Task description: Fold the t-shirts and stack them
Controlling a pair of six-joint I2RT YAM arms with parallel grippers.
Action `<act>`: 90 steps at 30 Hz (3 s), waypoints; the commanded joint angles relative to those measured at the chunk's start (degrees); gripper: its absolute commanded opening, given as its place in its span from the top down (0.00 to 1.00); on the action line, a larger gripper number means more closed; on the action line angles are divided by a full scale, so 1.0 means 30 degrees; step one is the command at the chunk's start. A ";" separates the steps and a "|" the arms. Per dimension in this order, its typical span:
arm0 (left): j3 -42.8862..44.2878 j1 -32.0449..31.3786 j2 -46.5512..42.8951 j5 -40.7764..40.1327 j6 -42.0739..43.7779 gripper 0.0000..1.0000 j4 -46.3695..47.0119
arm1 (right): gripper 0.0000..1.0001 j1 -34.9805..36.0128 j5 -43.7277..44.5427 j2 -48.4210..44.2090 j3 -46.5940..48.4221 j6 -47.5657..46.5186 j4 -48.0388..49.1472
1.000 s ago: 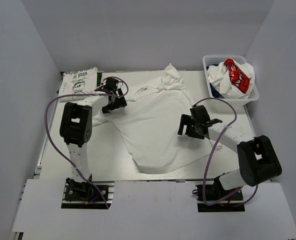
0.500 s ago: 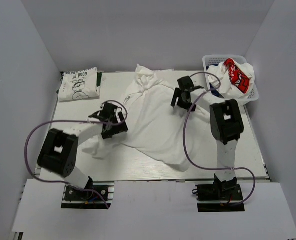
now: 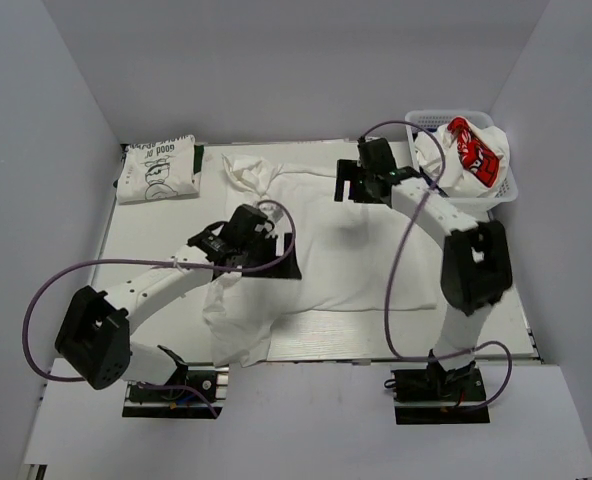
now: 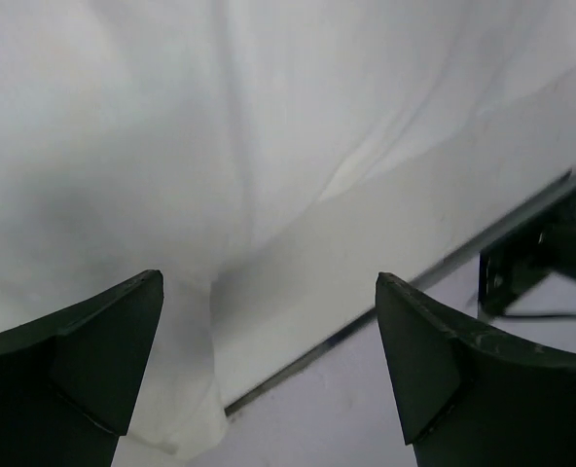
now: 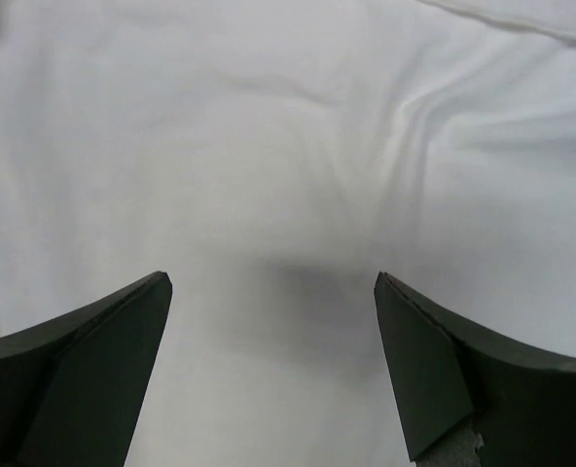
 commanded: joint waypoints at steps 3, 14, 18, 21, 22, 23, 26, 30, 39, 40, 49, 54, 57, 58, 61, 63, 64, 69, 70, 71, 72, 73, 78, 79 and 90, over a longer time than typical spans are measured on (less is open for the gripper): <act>0.3819 -0.0005 0.1678 -0.7461 -0.0147 0.00 -0.2753 | 0.10 0.0482 0.0754 -0.6526 -0.6419 0.2365 0.1008; 0.6692 -0.0005 0.6899 -1.0421 -0.0410 0.00 -0.4897 | 0.10 0.0278 0.0517 -1.0644 -1.5053 0.4131 0.3883; 0.7102 0.0493 0.8394 -1.3467 -0.2048 0.00 -0.6564 | 0.10 0.0073 0.0228 -0.9091 -1.5198 0.4043 0.3735; 0.8094 0.0901 0.9857 -1.5814 -0.2778 0.00 -0.8227 | 0.10 -0.0189 0.0109 -0.8127 -1.5521 0.4628 0.3503; 0.8303 0.0903 1.0296 -1.6602 -0.2783 0.00 -0.8498 | 0.10 -0.0249 0.0254 -0.7947 -1.5579 0.4774 0.3298; 0.8566 0.1164 1.1142 -1.7074 -0.3160 0.00 -0.8906 | 0.10 -0.0279 0.0285 -0.7800 -1.5754 0.4862 0.3238; 0.9038 0.2043 1.1736 -1.7547 -0.4072 0.00 -0.9555 | 0.10 -0.0775 0.0665 -0.7448 -1.6543 0.5329 0.3149; 0.8777 0.3507 1.1767 -1.7753 -0.4422 0.00 -0.9233 | 0.11 -0.1391 0.0754 -0.7593 -1.7220 0.5508 0.2828; 0.7134 0.8985 0.9338 -1.8022 -0.7471 0.00 -0.9029 | 0.13 -0.3177 -0.0886 -0.7916 -1.7718 0.5303 0.2738; 0.6959 0.9366 0.9073 -1.8016 -0.7471 0.00 -0.9028 | 0.15 -0.3353 -0.1235 -0.7916 -1.7777 0.5274 0.2710; 0.6723 1.3849 0.6992 -1.5501 -0.7588 0.00 -0.7946 | 0.15 -0.4847 -0.0598 -0.8851 -1.8276 0.5069 0.1661; 0.6020 1.5200 0.5791 -1.1403 -0.6453 0.00 -0.6194 | 0.15 -0.5581 -0.0357 -0.9992 -1.8539 0.4892 0.1596; 0.5844 1.4473 0.5088 -0.8123 -0.3443 0.02 -0.3387 | 0.15 -0.5378 -0.1439 -1.1334 -1.7956 0.3201 0.1946; 0.5496 1.4149 0.4535 -0.7302 -0.2848 0.02 -0.2561 | 0.15 -0.5116 -0.2372 -1.1721 -1.7692 0.2526 0.2151; 0.5053 1.3068 0.3449 -0.3874 -0.1235 0.01 0.0335 | 0.10 -0.4443 -0.1450 -1.4030 -1.6583 0.1585 0.1862; 0.5577 1.2333 0.3445 -0.3371 -0.0328 0.01 0.0670 | 0.10 -0.4235 -0.0309 -1.5004 -1.6141 0.1203 0.1395; 0.6480 1.1459 0.3648 -0.2962 0.0026 0.01 0.0670 | 0.10 -0.4089 -0.0069 -1.5499 -1.5789 0.1172 0.1189; 1.0197 0.8087 0.6368 -0.2046 0.0908 0.01 0.0845 | 0.10 -0.3122 -0.0649 -1.4598 -1.4935 0.1025 0.1770; 1.0848 0.7240 0.7912 -0.2252 0.0908 0.01 0.0294 | 0.10 -0.2773 -0.1000 -1.3726 -1.4994 0.1112 0.2033; 1.1521 0.6912 0.8769 -0.2254 0.1169 0.01 -0.0059 | 0.10 -0.2682 -0.1236 -1.3340 -1.4994 0.1287 0.3051; 1.2978 0.6619 0.9589 -0.2429 0.1172 0.01 -0.0556 | 0.10 -0.2652 -0.1296 -1.2959 -1.5081 0.1463 0.3642; 1.3631 0.6442 1.0352 -0.2981 0.1172 0.01 -0.1083 | 0.10 -0.2478 -0.1761 -1.2085 -1.4879 0.1523 0.4024; 1.5449 0.6265 1.3283 -0.3661 0.1172 0.01 -0.1264 | 0.10 -0.2329 -0.1186 -0.8213 -1.3532 0.2776 0.4733; 1.5628 0.6265 1.3579 -0.3661 0.1172 0.01 -0.1264 | 0.10 -0.2417 -0.0600 -0.7832 -1.2630 0.3044 0.3890; 1.9348 0.8369 1.7388 -1.1040 0.0849 0.01 -0.3987 | 0.10 -0.2857 0.0199 -0.4667 -1.1948 0.4190 0.3092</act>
